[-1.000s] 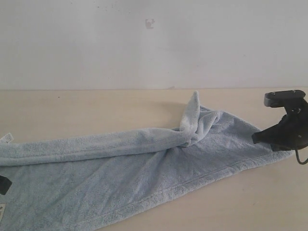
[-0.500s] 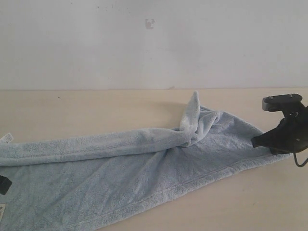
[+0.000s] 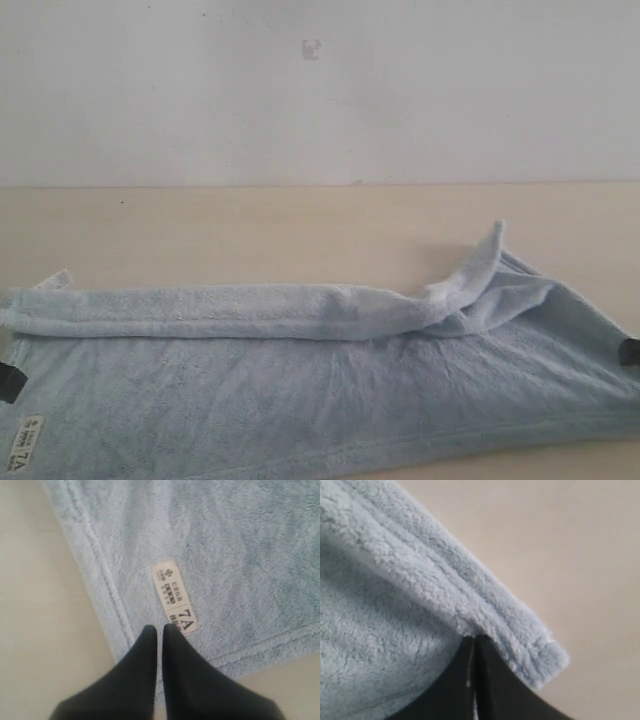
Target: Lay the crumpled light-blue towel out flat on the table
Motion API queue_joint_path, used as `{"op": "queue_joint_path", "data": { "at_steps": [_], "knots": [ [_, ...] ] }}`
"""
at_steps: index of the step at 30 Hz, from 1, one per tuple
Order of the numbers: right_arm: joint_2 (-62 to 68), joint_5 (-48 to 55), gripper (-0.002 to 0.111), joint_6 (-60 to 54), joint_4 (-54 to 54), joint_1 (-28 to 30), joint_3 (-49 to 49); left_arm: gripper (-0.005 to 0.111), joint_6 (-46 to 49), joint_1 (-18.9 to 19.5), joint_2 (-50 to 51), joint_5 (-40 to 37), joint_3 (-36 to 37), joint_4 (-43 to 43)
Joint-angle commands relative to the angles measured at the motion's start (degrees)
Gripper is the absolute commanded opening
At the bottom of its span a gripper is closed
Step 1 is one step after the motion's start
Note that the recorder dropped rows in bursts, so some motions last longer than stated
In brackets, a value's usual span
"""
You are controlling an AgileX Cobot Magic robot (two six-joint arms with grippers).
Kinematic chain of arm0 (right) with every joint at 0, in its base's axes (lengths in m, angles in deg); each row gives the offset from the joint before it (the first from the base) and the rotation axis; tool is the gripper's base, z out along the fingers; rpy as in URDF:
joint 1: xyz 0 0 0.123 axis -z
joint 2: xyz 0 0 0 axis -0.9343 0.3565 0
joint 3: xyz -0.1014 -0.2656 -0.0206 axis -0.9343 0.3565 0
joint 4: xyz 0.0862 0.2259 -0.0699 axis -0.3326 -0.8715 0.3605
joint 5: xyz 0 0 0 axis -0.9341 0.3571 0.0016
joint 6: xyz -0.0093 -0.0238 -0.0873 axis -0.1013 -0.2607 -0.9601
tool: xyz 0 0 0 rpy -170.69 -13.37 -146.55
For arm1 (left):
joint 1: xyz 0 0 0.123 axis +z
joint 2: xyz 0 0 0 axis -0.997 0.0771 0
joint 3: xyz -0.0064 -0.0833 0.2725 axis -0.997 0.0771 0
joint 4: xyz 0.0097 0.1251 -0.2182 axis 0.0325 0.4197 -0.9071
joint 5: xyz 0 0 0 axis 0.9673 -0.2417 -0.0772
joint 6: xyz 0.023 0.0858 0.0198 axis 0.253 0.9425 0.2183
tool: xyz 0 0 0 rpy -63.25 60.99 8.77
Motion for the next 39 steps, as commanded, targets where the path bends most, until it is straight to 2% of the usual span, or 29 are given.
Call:
{"op": "queue_joint_path", "data": {
  "at_steps": [1,5,8,10,11,12,13,14,16,18,20,23,35,38,39],
  "knots": [
    [-9.36,1.46,0.0,6.06,2.41,4.94,5.86,0.004,0.41,-0.01,-0.4,0.53,0.15,-0.75],
    [-18.15,-1.0,0.0,6.35,1.15,4.91,7.29,0.004,0.41,-0.01,-0.4,0.53,0.04,-1.16],
    [-25.3,-6.04,0.0,1.25,-0.79,-1.44,5.83,0.004,0.41,-0.01,-0.4,1.01,-0.16,-1.7],
    [-25.3,-4.23,0.012,-1.51,-0.79,-6.28,0.28,0.004,2.33,-0.01,-0.4,1.76,-0.16,-3.96],
    [-23.09,-1.77,0.029,-1.63,-0.79,-8.0,-5.18,0.004,4.95,-0.01,-0.4,2.03,-0.16,-6.88],
    [-21.34,-0.37,0.041,-1.63,-1.56,-8.32,-8.04,0.004,6.05,-0.01,-0.4,2.03,-0.16,-8.04],
    [-17.92,2.29,0.059,-1.85,-3.02,-8.67,-12.07,0.004,8.04,-0.01,-0.4,2.03,-0.16,-10.09],
    [-15.01,4.7,0.065,-2.35,-4.12,-8.65,-16.23,0.004,8.56,-0.01,-0.4,2.03,-0.16,-10.72],
    [-5.72,12.96,0.056,-13.14,-13.71,-8.65,-26.4,0.004,8.56,-0.01,-0.4,2.03,-0.16,-10.71],
    [2.33,18.22,0.051,-23.87,-25.5,-8.65,-34.19,0.004,8.56,-0.01,-0.4,2.03,-0.16,-10.71],
    [8.57,21.01,0.051,-26.28,-30.74,-8.65,-40.87,0.004,8.56,-0.01,-0.4,2.03,-0.16,-10.71],
    [16.46,22.75,0.051,-26.65,-31.7,-8.78,-47.51,0.004,8.56,-0.01,-0.4,2.03,-0.16,-10.71],
    [23.99,20.03,0.05,-28.81,-31.7,-9.56,-49.73,0.004,8.56,-0.01,-0.4,2.49,-0.16,-10.93],
    [26.64,21.3,0.036,-28.89,-31.7,-10.64,-51.38,0.004,8.56,-0.01,-0.4,2.27,-0.16,-10.93],
    [27.06,21.82,0.035,-28.89,-31.7,-10.64,-51.66,0.004,8.56,-0.01,-0.4,2.13,-0.16,-10.93]
  ]
}}
